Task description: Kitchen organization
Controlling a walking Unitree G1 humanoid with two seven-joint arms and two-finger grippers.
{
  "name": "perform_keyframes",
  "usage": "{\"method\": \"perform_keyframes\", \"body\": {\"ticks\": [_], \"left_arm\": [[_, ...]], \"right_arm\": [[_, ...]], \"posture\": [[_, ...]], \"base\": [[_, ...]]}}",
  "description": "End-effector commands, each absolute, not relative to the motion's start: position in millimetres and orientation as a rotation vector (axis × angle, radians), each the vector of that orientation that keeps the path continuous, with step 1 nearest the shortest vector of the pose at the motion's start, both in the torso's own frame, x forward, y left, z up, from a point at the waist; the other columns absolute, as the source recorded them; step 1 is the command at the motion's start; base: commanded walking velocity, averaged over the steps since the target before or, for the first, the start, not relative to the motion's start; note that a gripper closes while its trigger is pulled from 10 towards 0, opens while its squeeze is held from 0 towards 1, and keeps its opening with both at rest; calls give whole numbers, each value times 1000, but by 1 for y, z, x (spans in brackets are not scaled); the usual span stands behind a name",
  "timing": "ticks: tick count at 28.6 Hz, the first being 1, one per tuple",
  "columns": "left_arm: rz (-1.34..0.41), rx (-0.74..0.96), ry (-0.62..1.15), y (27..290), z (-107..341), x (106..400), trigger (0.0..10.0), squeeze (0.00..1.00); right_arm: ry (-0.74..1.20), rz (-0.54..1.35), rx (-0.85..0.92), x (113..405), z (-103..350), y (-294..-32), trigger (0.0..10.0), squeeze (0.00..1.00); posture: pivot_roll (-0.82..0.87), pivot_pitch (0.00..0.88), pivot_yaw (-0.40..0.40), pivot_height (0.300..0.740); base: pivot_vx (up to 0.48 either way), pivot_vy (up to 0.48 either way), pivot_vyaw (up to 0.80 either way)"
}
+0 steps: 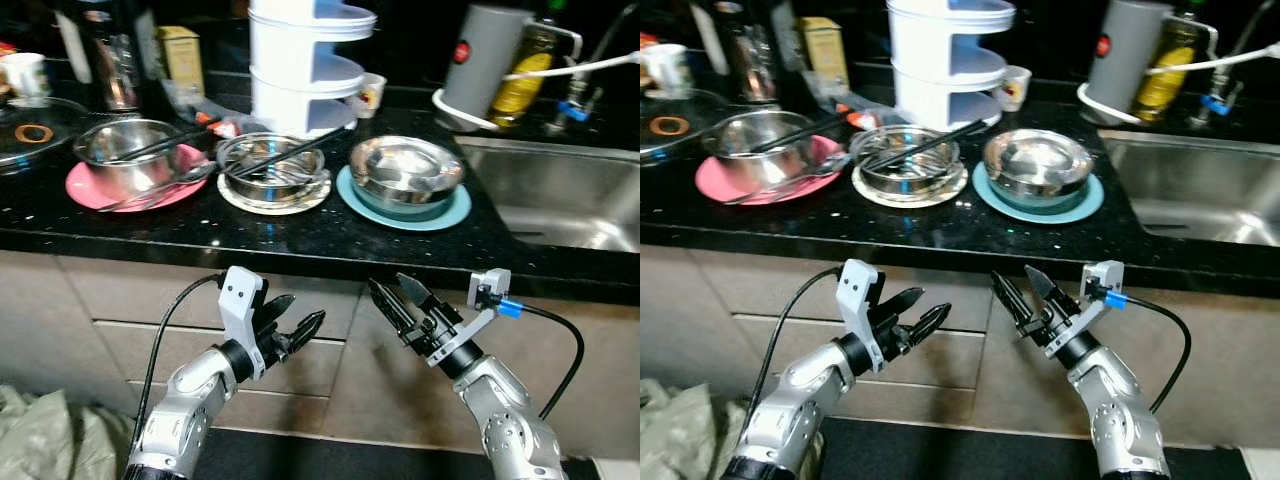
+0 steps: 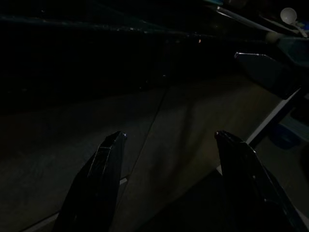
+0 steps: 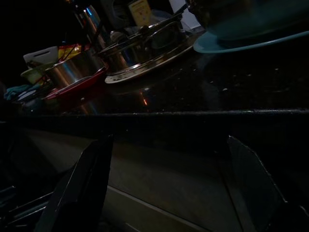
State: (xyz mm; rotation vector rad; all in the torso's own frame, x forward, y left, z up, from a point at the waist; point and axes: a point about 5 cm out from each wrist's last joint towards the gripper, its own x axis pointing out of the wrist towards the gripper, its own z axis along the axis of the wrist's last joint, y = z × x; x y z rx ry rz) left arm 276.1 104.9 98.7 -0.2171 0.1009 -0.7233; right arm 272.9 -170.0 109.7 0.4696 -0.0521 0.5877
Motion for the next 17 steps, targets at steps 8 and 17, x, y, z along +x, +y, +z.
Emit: {"method": "perform_keyframes", "body": {"ticks": [8,17], "left_arm": [[-725,-157,86,107,98,270,10000,0],[-747,-136,91,104,94,266,10000,0]], "right_arm": [[-197,747,564,269,150,-157,10000,0],[-274,834,568,272,180,-141,10000,0]], "posture": [[117,0,-132,740],[120,0,-140,740]], "base": [[0,0,0],[0,0,0]]}}
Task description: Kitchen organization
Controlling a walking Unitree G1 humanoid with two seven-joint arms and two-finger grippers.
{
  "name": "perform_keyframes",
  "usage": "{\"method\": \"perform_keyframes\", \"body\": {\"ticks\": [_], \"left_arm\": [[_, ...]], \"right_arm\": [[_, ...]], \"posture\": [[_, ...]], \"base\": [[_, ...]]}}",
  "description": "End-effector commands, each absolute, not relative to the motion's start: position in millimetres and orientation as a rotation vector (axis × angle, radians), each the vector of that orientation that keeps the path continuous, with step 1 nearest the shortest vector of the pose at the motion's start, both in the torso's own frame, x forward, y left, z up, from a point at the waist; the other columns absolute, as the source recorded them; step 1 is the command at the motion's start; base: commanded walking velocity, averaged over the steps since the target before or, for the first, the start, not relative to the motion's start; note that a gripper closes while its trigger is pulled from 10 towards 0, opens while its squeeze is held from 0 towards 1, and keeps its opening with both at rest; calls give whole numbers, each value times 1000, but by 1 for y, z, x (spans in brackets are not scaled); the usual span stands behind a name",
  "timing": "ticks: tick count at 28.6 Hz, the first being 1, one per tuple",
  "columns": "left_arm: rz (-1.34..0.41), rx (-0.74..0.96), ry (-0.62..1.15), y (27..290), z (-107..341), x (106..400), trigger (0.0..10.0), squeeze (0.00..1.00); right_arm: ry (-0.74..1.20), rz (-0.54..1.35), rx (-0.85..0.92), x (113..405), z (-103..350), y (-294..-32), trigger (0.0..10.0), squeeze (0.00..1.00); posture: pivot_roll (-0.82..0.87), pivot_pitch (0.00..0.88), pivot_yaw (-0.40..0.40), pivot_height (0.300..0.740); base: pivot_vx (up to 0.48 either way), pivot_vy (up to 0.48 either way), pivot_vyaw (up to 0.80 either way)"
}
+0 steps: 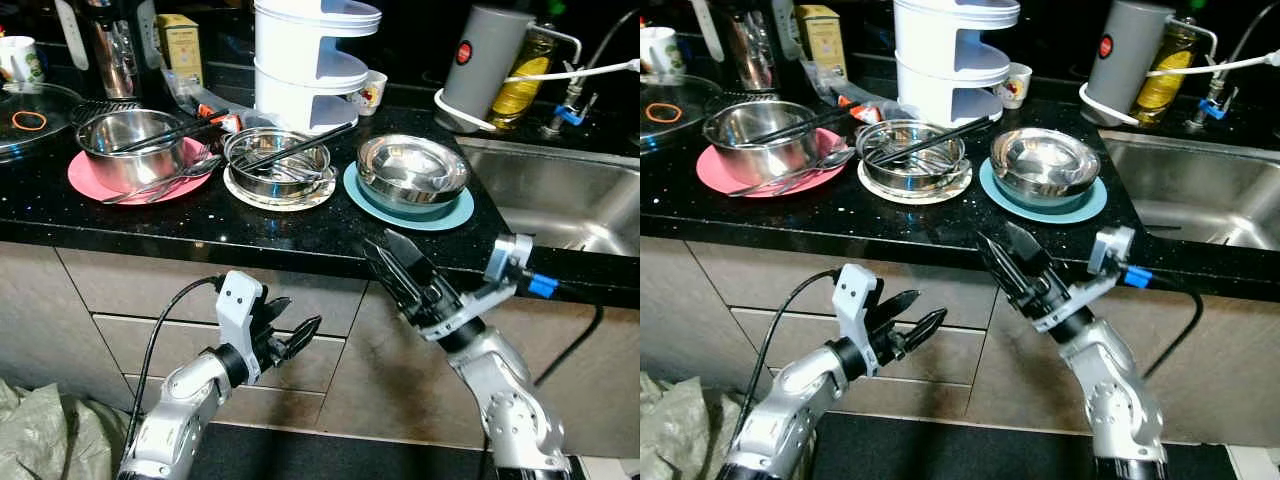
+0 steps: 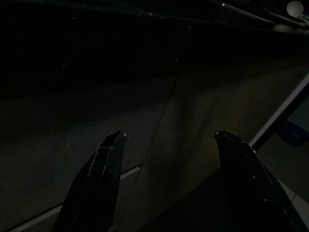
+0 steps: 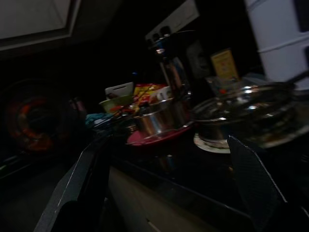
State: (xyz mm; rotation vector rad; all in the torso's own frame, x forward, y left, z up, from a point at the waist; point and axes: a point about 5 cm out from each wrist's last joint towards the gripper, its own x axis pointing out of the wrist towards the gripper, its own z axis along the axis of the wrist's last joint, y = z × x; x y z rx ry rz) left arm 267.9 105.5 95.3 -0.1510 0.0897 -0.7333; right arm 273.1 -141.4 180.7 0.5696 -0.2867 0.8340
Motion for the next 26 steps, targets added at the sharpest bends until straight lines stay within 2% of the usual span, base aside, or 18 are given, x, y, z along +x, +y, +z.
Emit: {"method": "perform_keyframes", "body": {"ticks": [1,16,26], "left_arm": [[-748,-136,91,104,94,265,10000,0],[-749,-139,96,105,93,265,10000,0],[-746,-149,93,104,94,267,10000,0]], "right_arm": [[-272,836,560,272,179,-140,10000,0],[-275,785,536,274,185,-133,10000,0],[-258,813,436,275,192,-122,10000,0]], "posture": [[120,0,-139,740],[128,0,-138,740],[126,0,-142,740]], "base": [[0,0,0],[0,0,0],[0,0,0]]}}
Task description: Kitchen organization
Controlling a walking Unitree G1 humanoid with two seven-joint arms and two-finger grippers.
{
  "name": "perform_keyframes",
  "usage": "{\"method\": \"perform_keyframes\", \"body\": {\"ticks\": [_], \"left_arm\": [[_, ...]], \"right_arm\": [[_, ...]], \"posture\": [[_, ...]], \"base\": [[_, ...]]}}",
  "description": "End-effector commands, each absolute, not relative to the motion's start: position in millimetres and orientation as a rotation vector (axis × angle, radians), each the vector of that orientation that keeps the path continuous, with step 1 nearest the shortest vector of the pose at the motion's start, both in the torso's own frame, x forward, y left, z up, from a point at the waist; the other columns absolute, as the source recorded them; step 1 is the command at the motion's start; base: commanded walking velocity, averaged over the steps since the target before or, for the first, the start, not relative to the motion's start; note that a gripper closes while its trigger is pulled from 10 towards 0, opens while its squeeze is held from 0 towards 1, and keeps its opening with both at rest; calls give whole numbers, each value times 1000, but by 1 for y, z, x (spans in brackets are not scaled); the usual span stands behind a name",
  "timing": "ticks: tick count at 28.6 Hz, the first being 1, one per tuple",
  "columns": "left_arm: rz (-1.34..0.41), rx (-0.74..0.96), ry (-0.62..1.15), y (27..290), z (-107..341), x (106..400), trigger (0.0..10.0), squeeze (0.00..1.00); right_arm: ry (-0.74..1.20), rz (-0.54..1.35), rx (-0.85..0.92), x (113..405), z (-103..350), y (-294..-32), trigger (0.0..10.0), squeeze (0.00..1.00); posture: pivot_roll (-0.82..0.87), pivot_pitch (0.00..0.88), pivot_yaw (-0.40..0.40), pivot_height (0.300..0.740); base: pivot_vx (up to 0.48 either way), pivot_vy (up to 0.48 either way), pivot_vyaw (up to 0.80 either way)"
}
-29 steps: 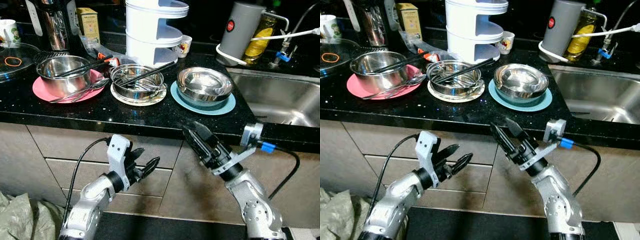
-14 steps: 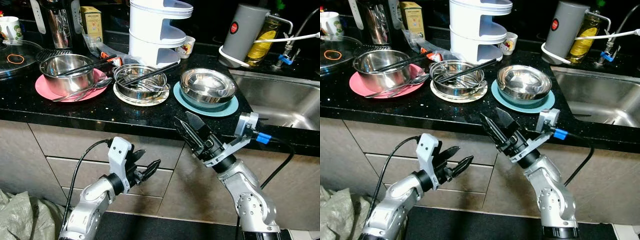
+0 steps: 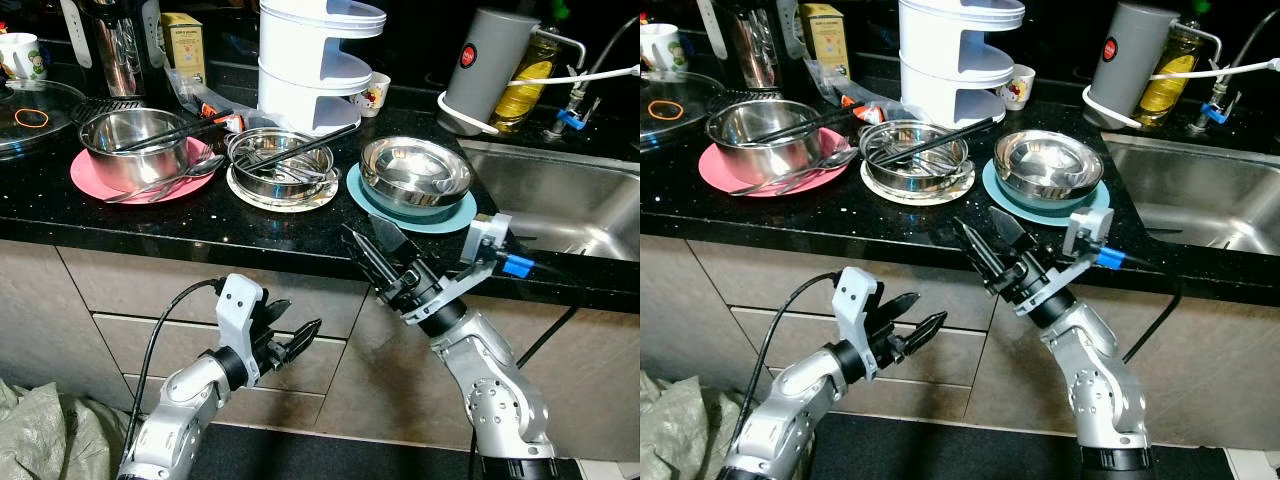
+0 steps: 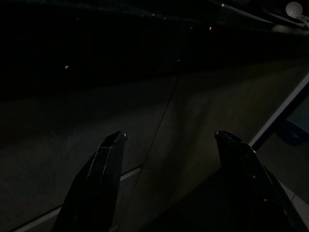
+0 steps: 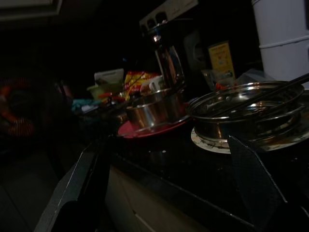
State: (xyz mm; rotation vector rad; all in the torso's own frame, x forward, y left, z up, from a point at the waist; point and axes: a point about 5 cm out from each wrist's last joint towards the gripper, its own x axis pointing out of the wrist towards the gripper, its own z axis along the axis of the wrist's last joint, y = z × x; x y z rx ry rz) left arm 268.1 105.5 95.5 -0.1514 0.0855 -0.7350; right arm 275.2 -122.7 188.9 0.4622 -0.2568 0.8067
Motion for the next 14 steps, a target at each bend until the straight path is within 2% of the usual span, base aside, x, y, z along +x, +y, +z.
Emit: {"method": "perform_keyframes", "body": {"ticks": [1,3,14], "left_arm": [[-746,-149,92,104,94,267,10000,0],[-751,-147,89,104,94,267,10000,0],[-741,-135,71,108,97,262,10000,0]], "right_arm": [[-256,810,423,275,193,-120,10000,0],[-251,797,390,276,193,-119,10000,0],[-201,733,112,286,189,-118,10000,0]], "posture": [[126,0,-143,740],[125,0,-142,740],[129,0,-151,740]], "base": [[0,0,0],[0,0,0],[0,-309,0]]}}
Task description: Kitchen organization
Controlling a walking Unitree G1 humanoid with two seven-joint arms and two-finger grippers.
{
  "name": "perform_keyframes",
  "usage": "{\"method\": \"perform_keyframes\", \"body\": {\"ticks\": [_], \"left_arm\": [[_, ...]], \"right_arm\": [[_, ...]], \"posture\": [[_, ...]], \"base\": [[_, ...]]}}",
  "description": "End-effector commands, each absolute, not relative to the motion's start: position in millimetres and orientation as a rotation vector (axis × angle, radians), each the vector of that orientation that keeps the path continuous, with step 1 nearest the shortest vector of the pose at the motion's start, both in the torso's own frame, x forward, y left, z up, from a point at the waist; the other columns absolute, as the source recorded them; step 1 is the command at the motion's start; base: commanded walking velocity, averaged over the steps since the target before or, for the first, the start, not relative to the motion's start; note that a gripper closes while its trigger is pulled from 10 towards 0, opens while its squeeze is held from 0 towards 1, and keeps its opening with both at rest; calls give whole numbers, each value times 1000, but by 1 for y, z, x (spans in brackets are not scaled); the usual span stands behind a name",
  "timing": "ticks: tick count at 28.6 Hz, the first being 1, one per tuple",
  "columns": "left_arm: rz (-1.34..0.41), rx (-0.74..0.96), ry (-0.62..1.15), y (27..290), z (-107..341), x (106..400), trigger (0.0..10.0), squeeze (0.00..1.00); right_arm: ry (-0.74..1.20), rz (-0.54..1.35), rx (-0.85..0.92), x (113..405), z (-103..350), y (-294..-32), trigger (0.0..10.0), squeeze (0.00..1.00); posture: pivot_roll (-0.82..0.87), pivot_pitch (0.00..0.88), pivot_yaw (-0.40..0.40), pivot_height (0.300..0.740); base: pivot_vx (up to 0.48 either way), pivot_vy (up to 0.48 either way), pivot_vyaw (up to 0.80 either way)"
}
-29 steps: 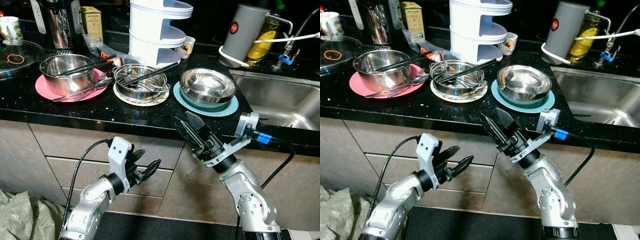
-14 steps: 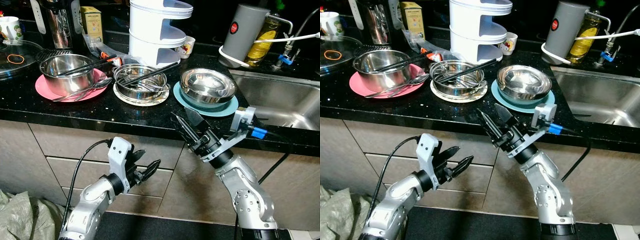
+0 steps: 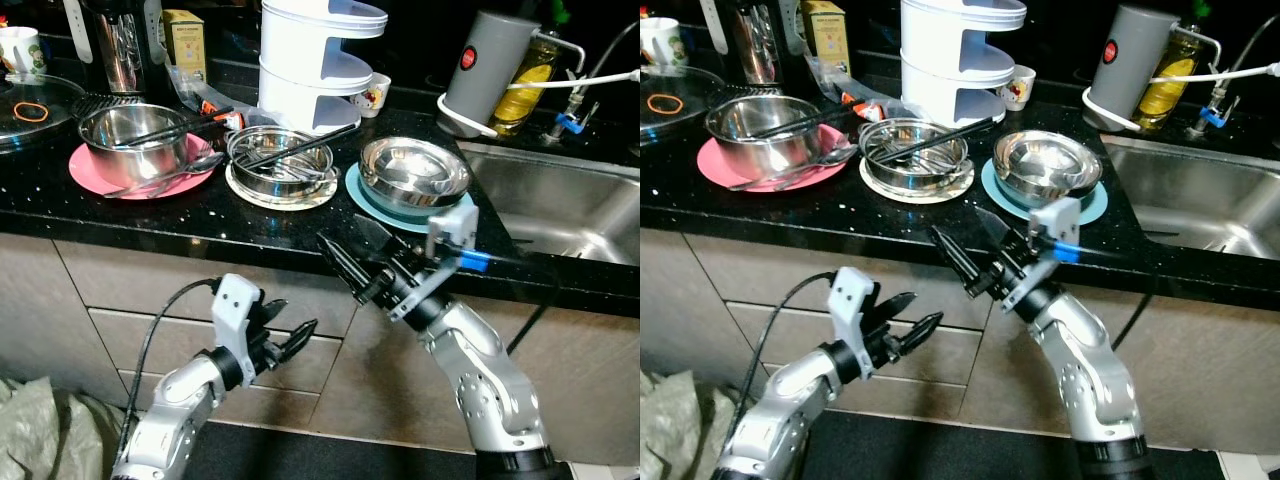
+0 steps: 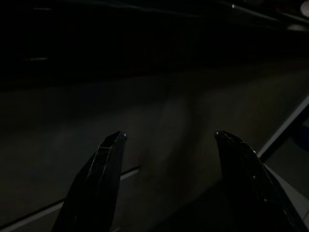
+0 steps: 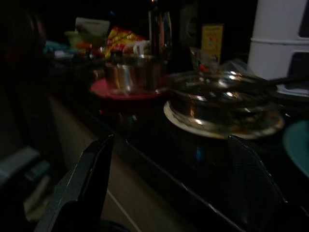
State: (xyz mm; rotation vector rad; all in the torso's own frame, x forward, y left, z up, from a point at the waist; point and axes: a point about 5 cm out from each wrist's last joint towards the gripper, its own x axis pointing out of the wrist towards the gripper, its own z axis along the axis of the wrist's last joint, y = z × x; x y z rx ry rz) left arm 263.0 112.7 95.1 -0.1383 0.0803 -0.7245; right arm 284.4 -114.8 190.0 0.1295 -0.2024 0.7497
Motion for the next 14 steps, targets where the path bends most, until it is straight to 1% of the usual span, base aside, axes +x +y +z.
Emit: {"method": "perform_keyframes", "body": {"ticks": [1,11,14], "left_arm": [[-733,-137,69,109,97,262,10000,0],[-720,-147,62,110,99,261,10000,0],[-714,-155,60,111,100,261,10000,0]], "right_arm": [[-194,732,83,287,188,-116,10000,0],[-201,700,17,293,191,-115,10000,0],[-200,686,15,294,191,-115,10000,0]], "posture": [[130,0,-155,740],[135,0,-160,740],[132,0,-159,740]], "base": [[0,-379,0],[0,-372,0],[0,0,0]]}}
